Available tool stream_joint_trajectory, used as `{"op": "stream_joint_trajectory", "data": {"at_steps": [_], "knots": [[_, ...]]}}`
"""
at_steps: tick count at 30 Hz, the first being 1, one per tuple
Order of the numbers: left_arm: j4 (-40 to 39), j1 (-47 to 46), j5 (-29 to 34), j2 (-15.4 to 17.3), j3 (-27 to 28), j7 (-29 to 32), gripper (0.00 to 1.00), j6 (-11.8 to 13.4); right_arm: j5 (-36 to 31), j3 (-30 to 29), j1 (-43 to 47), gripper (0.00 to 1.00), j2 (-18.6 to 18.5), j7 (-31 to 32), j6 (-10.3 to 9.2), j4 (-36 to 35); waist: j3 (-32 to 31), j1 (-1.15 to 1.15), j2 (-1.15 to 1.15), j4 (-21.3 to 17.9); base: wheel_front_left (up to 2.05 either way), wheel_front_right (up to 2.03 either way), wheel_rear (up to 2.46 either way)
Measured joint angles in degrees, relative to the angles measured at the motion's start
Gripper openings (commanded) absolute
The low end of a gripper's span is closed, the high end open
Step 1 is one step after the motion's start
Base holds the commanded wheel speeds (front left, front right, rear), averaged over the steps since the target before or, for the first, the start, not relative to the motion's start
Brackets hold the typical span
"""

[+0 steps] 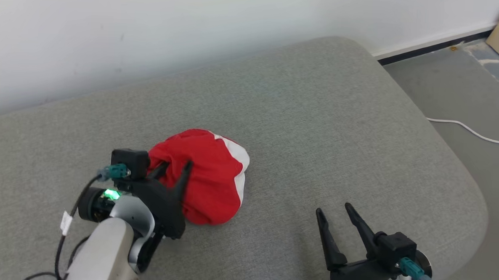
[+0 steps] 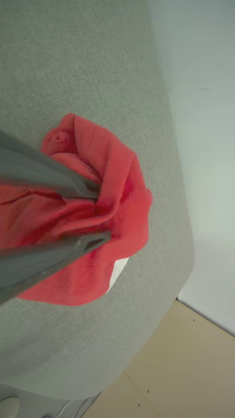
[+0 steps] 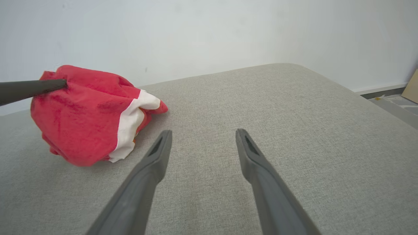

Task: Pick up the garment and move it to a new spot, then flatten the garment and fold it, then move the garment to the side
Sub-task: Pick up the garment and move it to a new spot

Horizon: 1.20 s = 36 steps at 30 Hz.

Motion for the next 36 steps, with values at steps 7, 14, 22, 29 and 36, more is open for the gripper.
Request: {"op": "stream_joint_trajectory", "data": {"at_steps": [7,14,22,29,36], "knots": [[-4.74,6.13,-0.59,-1.04,2.48,-12.07,1.0,3.04,-0.14,-3.44,0.96,1.0,0.03,-0.34,0.0,0.22,-0.42,0.0,0.0,3.76,0.0,0.0,0.0],[-13.38,16.75,-1.31,0.18,6.82,-18.85,1.0,4.97,-1.66,-7.3,3.26,1.0,0.02,-0.4,0.0,0.14,-2.46,-0.01,0.0,8.96,0.0,0.0,0.0],[-20.97,27.77,3.02,1.0,12.34,-19.61,1.0,7.33,-2.74,-9.61,5.82,1.0,0.02,0.29,0.0,-0.65,-5.31,-0.01,0.0,14.32,0.0,0.0,0.0],[-23.41,34.1,5.79,0.43,14.47,-19.64,1.0,7.37,-3.01,-10.35,7.57,1.0,0.01,0.88,0.0,-1.19,-7.95,-0.01,0.0,16.33,0.0,0.0,0.0],[-26.1,38.12,7.06,0.12,17.26,-19.64,1.0,6.81,-2.99,-10.18,8.23,1.0,0.02,1.1,0.0,-1.7,-9.32,-0.01,-0.01,17.12,0.0,0.0,0.0]]}}
